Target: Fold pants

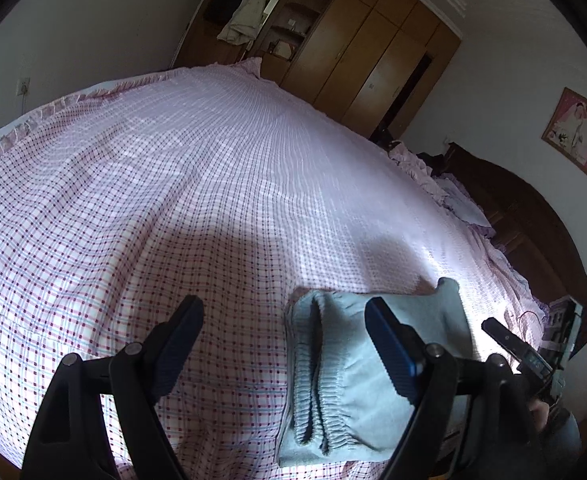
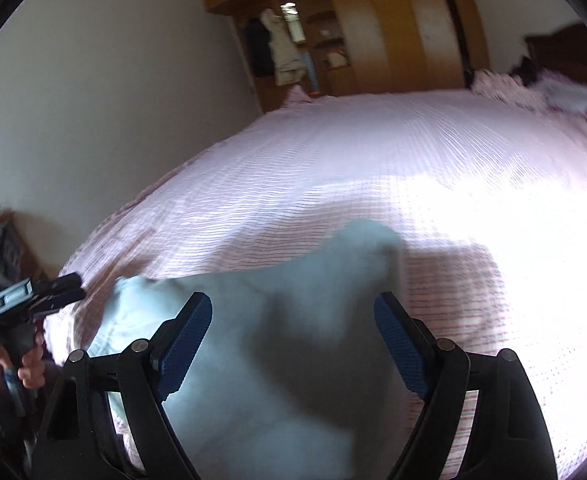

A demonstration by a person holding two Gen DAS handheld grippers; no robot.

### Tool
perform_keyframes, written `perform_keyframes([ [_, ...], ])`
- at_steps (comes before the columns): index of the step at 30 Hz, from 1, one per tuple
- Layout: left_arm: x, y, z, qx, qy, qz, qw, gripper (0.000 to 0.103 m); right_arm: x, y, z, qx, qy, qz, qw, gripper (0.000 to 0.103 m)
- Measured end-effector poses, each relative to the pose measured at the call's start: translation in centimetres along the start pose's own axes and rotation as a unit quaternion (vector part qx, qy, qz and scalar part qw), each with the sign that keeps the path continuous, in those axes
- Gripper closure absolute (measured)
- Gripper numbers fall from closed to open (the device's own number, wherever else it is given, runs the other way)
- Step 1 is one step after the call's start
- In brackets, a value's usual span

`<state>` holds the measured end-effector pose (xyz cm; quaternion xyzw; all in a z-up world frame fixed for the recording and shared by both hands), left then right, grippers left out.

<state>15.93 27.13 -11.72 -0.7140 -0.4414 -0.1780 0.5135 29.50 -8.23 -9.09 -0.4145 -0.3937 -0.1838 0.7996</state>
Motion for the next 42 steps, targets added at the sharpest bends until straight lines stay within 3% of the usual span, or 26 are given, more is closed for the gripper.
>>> perform_keyframes([
  [4,0.5,-0.4,-1.9,-0.022,0.024,-0.003,0.9995,0.017,0.9,-0.2,-5.1,0.000,0.064,0.005,0.998,0.024],
  [7,0.8,0.5,-2.8,-0.028,0.028,0.005,0.9992,0.017,1.1,0.1,-8.4,0.025,0.128,0.008,0.991,0.024],
  [10,0.1,1.7,-3.6,-0.037,0.036,0.019,0.9985,0.017,0.3,1.3,-9.3,0.127,0.198,0.035,0.971,0.024],
  [12,-0.8,2.8,-3.7,-0.021,0.045,0.040,0.9980,0.017,-0.9,2.5,-9.0,0.179,0.226,0.056,0.956,0.024],
  [15,-1.6,3.4,-3.8,-0.011,0.056,0.060,0.9966,0.017,-1.3,3.3,-8.2,0.196,0.201,0.054,0.958,0.024],
  [19,-1.7,3.5,-3.7,-0.013,0.055,0.059,0.9966,0.017,-0.9,4.6,-5.9,0.272,0.194,0.070,0.940,0.024],
  [21,-1.8,3.6,-3.5,-0.015,0.047,0.063,0.9968,0.017,-0.9,6.2,-5.6,0.265,0.172,0.087,0.945,0.026],
  [24,-1.8,3.6,-3.1,-0.017,0.037,0.066,0.9970,0.017,-0.3,8.5,-5.7,0.276,0.180,0.093,0.940,0.032],
  [30,-2.1,3.6,-3.0,-0.014,0.039,0.069,0.9968,0.017,0.1,11.1,-5.0,0.233,0.157,0.127,0.951,0.056],
  [31,-2.2,3.6,-3.1,-0.013,0.041,0.069,0.9966,0.017,0.0,11.5,-5.1,0.220,0.155,0.128,0.954,0.068],
  [32,-2.3,3.6,-3.3,-0.012,0.044,0.070,0.9965,0.017,-0.3,11.4,-5.2,0.213,0.158,0.129,0.956,0.090],
  [33,-2.2,3.7,-3.4,-0.010,0.047,0.071,0.9963,0.017,-0.4,11.6,-5.4,0.215,0.169,0.128,0.953,0.094],
  [37,-2.3,3.9,-3.4,-0.004,0.051,0.072,0.9961,0.017,0.7,11.0,-5.8,0.197,0.164,0.093,0.962,0.100],
  [40,-2.3,4.0,-3.2,-0.006,0.045,0.072,0.9964,0.017,2.0,10.6,-6.0,0.208,0.164,0.098,0.959,0.100],
  [42,-2.2,4.0,-3.0,-0.007,0.043,0.072,0.9965,0.017,3.3,9.8,-7.6,0.192,0.149,0.098,0.965,0.100],
])
Point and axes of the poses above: each gripper's, at about its wrist camera, not at the fingertips, and y roughly the way its jaws point, z to its left, x to its top, the point moved 9 cm from there along y, roughly the way its jaws point, and after that the axes turned 5 degrees about x, right-handed, at the moved point
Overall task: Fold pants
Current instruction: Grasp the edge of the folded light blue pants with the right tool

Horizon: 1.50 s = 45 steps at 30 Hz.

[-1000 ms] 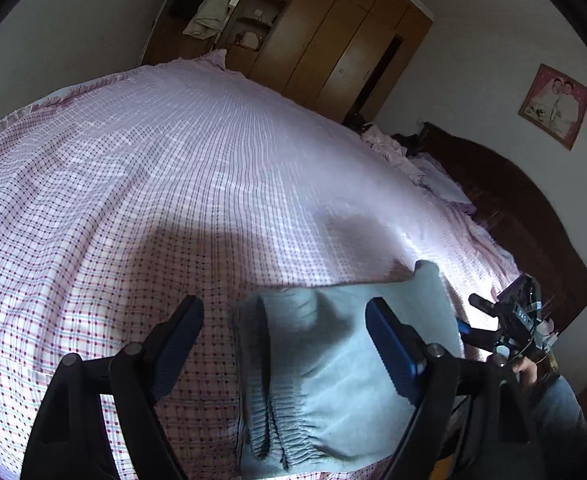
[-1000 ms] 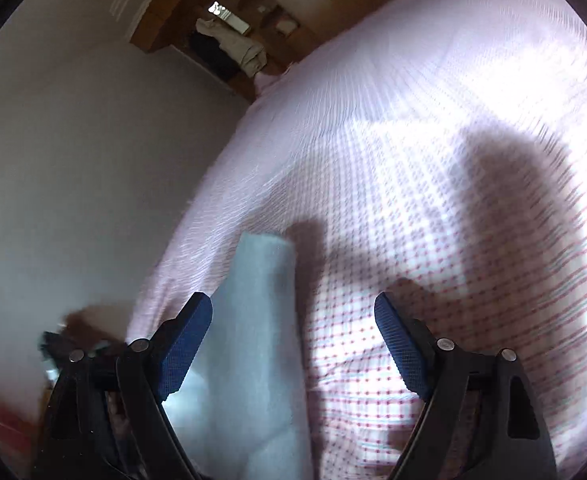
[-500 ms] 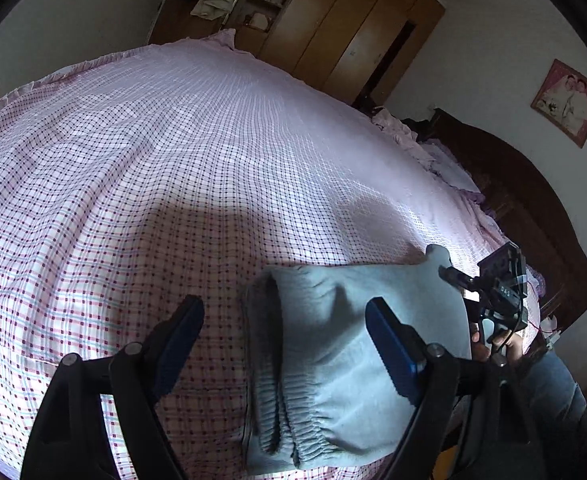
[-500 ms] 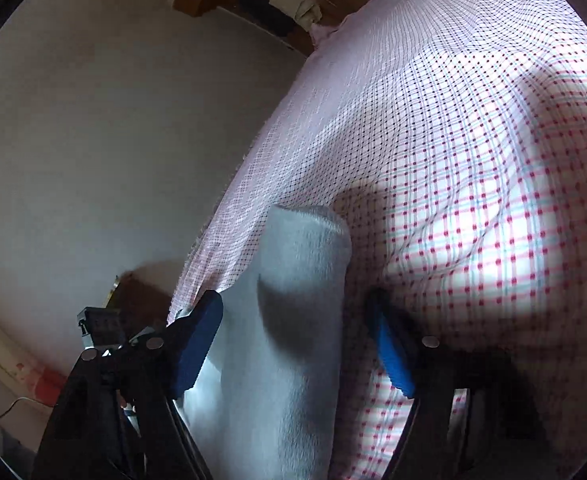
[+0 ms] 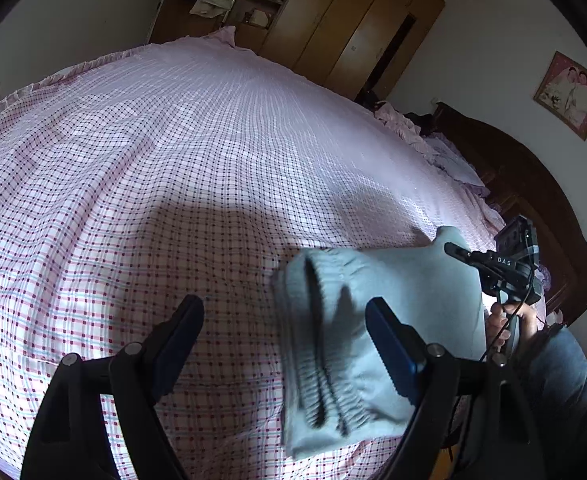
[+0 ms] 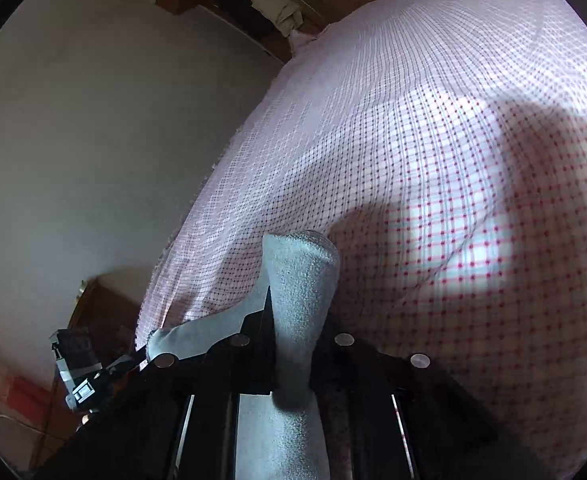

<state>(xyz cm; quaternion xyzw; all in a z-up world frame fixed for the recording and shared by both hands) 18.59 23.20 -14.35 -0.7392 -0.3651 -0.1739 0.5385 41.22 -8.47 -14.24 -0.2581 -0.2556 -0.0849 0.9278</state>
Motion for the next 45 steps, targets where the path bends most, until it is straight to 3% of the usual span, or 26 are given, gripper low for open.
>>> perform_keyframes([
  [6,-0.1,0.2,-0.4,0.004,0.009,0.004,0.9999,0.017,4.6,-4.7,-4.8,-0.052,0.010,-0.025,0.998,0.100],
  [8,-0.2,0.5,-0.6,0.008,0.012,0.006,0.9999,0.017,5.4,-4.8,-6.6,-0.047,0.037,-0.016,0.998,0.099],
  [11,-0.3,0.7,-0.9,0.011,0.017,0.007,0.9998,0.017,4.2,-3.9,-8.2,-0.060,0.062,0.009,0.996,0.091],
  [14,-0.3,0.8,-1.0,0.013,0.021,0.009,0.9997,0.017,2.7,-4.1,-8.4,-0.043,0.080,-0.003,0.996,0.083],
  [18,-0.2,0.9,-0.9,0.013,0.020,0.008,0.9997,0.017,1.0,-6.0,-8.5,-0.021,0.104,-0.035,0.994,0.081],
  [22,-0.3,0.9,-0.9,0.013,0.020,0.008,0.9997,0.017,-0.4,-7.4,-8.2,-0.026,0.108,-0.035,0.993,0.079],
  [29,-0.3,0.7,-0.8,0.013,0.019,0.005,0.9997,0.017,-2.7,-11.5,-8.2,-0.030,0.111,-0.054,0.992,0.055],
  [38,-0.3,0.3,-1.1,0.012,0.025,0.002,0.9996,0.017,-8.8,-13.7,-7.9,0.024,0.155,-0.077,0.985,0.053],
  [45,-0.5,0.9,-1.1,0.030,0.029,0.007,0.9991,0.017,-9.8,-10.2,-5.9,0.031,0.143,-0.049,0.988,0.051],
])
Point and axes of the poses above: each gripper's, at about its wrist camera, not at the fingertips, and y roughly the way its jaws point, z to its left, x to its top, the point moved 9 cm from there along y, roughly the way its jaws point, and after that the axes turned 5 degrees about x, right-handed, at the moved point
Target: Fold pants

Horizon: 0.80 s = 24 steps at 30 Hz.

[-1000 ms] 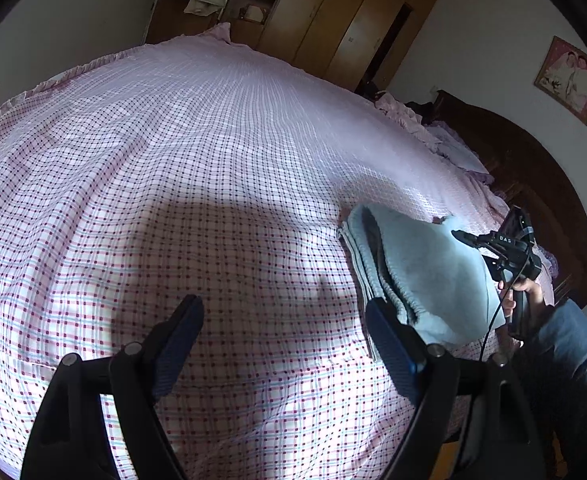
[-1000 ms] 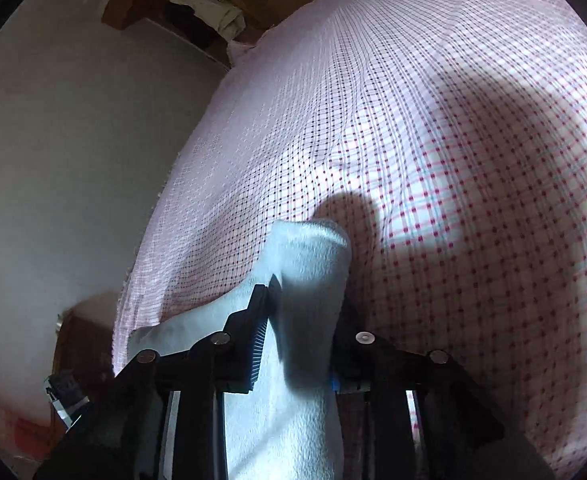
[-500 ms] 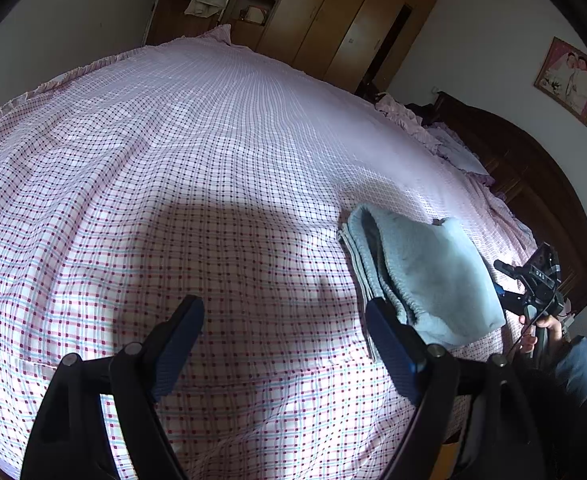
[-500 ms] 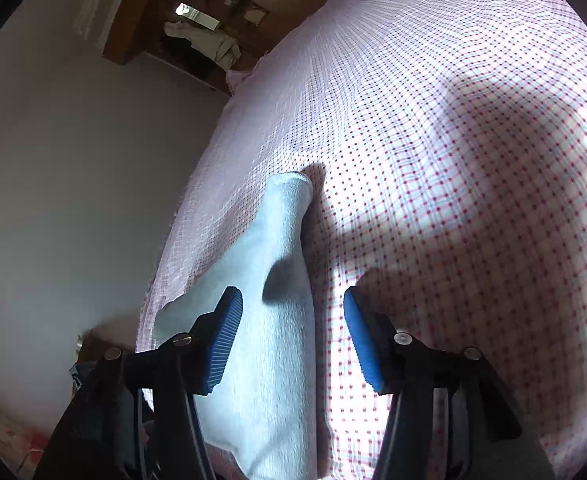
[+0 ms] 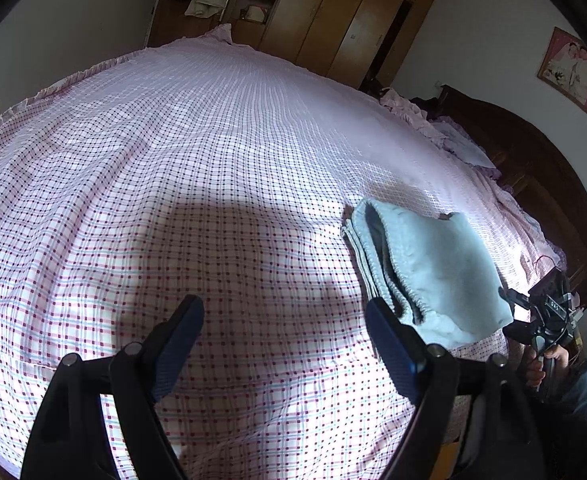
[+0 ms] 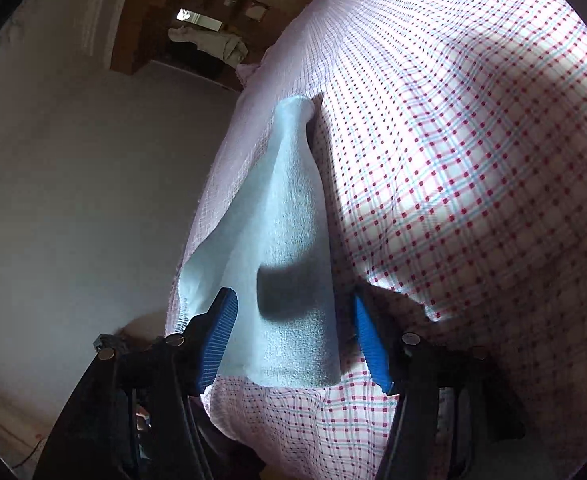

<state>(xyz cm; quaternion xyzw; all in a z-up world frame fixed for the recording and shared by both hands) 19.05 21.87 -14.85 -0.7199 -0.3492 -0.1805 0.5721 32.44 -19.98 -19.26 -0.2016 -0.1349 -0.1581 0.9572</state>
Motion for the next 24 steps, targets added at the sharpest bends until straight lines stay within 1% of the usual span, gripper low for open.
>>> perform_keyframes([
  [1,0.0,0.0,0.0,0.001,-0.001,-0.001,1.0000,0.017,0.1,0.2,0.0,0.004,0.000,0.000,1.000,0.052],
  [3,0.0,-0.1,0.2,0.001,-0.004,-0.003,1.0000,0.017,0.1,0.4,-1.0,-0.016,0.014,0.006,1.000,0.092],
  [4,0.0,-0.1,0.3,0.001,-0.005,-0.004,1.0000,0.017,0.0,0.6,-1.7,-0.013,0.033,0.010,0.999,0.101],
  [5,0.0,-0.1,0.5,0.000,-0.008,-0.004,1.0000,0.017,-0.2,0.4,-2.0,0.002,0.049,0.005,0.999,0.101],
  [6,0.0,-0.1,0.6,0.000,-0.010,-0.003,0.9999,0.017,-0.3,0.1,-2.0,0.002,0.053,0.003,0.999,0.101],
  [8,-0.1,-0.1,0.8,0.002,-0.012,-0.002,0.9999,0.017,-0.2,-0.3,-1.9,-0.021,0.040,0.002,0.999,0.101],
  [11,-0.1,-0.1,1.0,0.001,-0.014,0.000,0.9999,0.017,-0.4,-1.0,-2.0,-0.048,0.029,0.016,0.998,0.100],
  [13,-0.2,0.2,1.1,0.003,-0.014,0.005,0.9999,0.017,0.4,-2.0,-1.5,-0.080,0.009,0.013,0.997,0.097],
  [15,-0.2,0.4,1.1,0.007,-0.012,0.007,0.9999,0.017,1.6,-3.4,-0.9,-0.106,-0.009,-0.001,0.994,0.096],
  [16,-0.2,0.5,1.1,0.009,-0.011,0.007,0.9999,0.017,2.8,-4.5,-0.9,-0.110,-0.016,-0.010,0.994,0.096],
  [18,-0.2,0.4,0.9,0.007,-0.010,0.005,0.9999,0.017,5.0,-4.9,0.4,-0.094,-0.029,-0.030,0.995,0.096],
  [20,-0.2,0.5,0.8,0.007,-0.010,0.005,0.9999,0.017,6.7,-4.2,1.8,-0.068,-0.036,-0.037,0.996,0.096],
  [22,-0.2,0.7,0.8,0.009,-0.009,0.007,0.9999,0.017,7.9,-2.2,3.6,-0.035,-0.056,-0.025,0.997,0.096],
  [23,-0.2,0.7,0.8,0.011,-0.009,0.007,0.9999,0.017,8.0,-1.0,4.4,-0.027,-0.070,-0.016,0.997,0.096],
  [24,-0.2,0.7,0.8,0.013,-0.008,0.007,0.9999,0.017,8.4,0.6,4.7,-0.031,-0.084,-0.006,0.996,0.096],
])
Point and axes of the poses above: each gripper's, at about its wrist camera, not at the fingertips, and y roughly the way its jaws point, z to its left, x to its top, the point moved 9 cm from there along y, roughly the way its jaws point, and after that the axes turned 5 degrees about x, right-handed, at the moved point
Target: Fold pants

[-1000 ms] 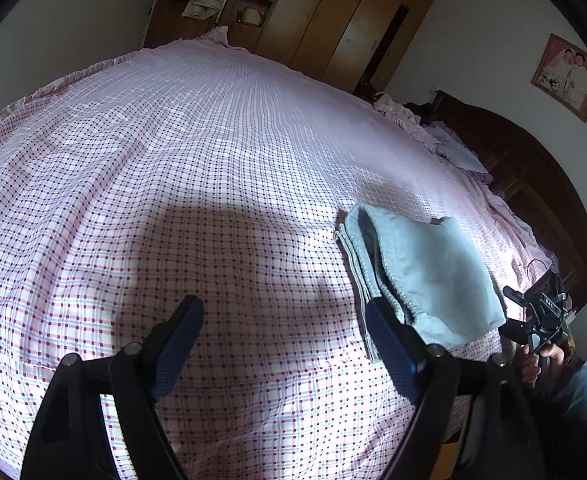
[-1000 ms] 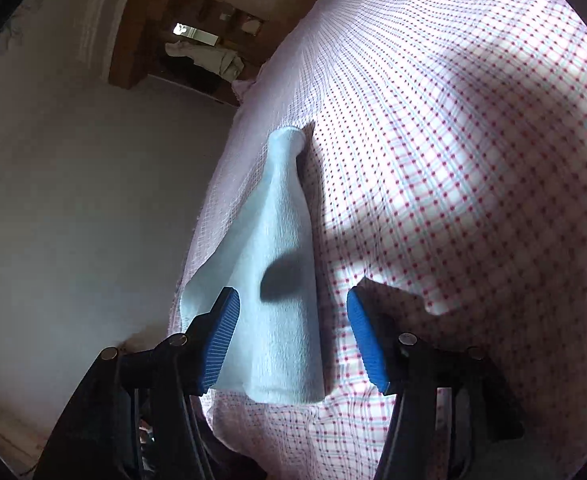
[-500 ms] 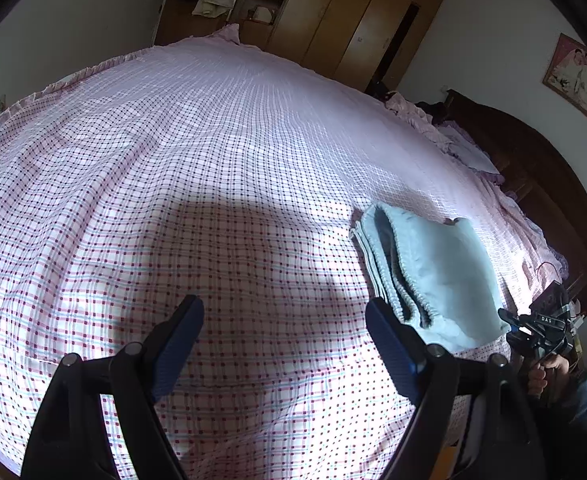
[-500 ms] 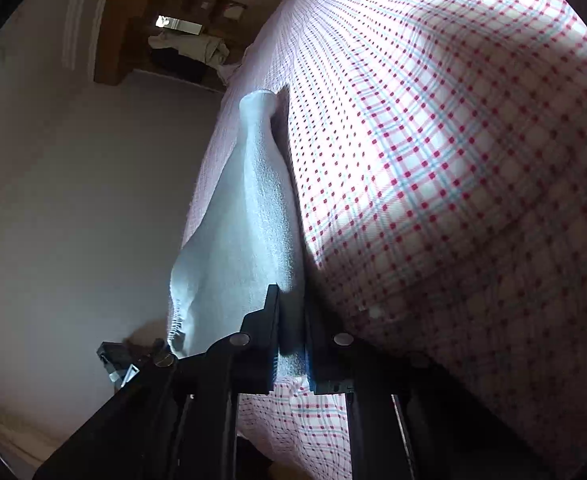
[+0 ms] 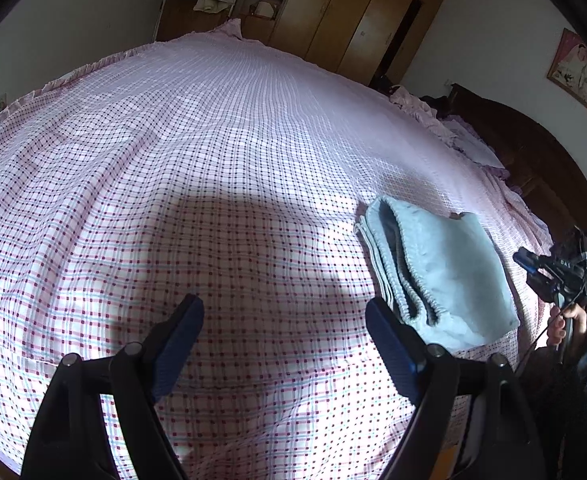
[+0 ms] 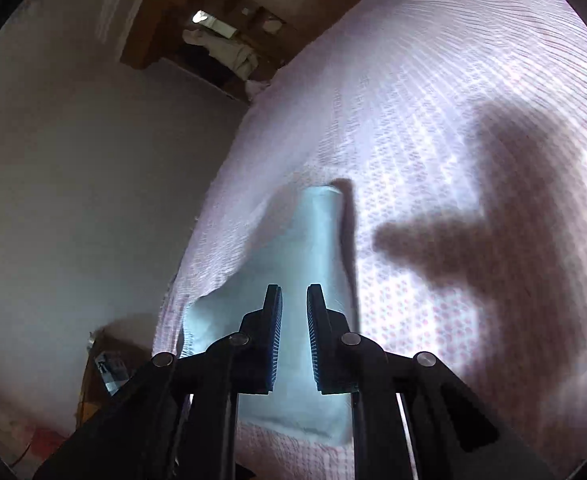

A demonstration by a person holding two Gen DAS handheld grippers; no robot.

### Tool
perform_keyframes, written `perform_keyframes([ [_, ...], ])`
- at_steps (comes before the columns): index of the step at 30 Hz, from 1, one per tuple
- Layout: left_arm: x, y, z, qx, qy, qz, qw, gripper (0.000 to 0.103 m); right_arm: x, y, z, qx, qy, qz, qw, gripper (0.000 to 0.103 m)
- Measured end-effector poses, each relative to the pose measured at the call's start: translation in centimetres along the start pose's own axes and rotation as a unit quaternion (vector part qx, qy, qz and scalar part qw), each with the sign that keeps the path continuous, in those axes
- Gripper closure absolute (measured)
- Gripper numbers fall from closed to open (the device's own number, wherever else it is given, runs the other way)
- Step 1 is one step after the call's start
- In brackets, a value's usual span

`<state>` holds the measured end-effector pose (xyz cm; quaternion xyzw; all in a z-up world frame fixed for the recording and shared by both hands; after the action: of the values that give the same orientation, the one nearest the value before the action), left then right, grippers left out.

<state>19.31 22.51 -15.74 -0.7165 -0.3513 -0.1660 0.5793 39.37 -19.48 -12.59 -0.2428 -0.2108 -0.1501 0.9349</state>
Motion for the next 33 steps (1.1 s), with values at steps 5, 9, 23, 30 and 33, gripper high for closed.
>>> perform_keyframes([
  [5,0.2,-0.2,0.4,-0.003,-0.007,-0.006,0.9999,0.017,1.9,8.1,-2.2,-0.064,-0.032,0.065,0.995,0.103],
  [9,0.2,0.4,0.6,-0.008,-0.012,0.007,0.9999,0.017,4.8,11.2,-4.8,-0.080,-0.026,0.064,0.994,0.103],
  [23,0.3,0.8,-0.1,-0.005,-0.001,0.008,1.0000,0.017,6.0,3.4,-1.9,-0.123,-0.080,-0.009,0.989,0.072],
  [30,0.3,0.2,0.0,-0.010,-0.003,0.002,0.9999,0.017,-3.0,-2.9,-2.3,-0.058,0.045,-0.072,0.995,0.050],
  [33,0.3,0.1,0.2,-0.008,-0.004,0.002,1.0000,0.017,-6.4,-4.0,-4.1,-0.052,0.089,-0.088,0.991,0.048],
])
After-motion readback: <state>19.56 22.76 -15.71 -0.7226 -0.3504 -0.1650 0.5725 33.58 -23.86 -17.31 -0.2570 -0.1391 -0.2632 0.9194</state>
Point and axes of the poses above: each gripper's, at about its wrist camera, not at the fingertips, and y roughly the way its jaws point, z to its left, x to its top, the point moved 9 cm from there along y, roughly the way its jaws point, and after that the axes turned 5 degrees about x, right-handed, at the moved point
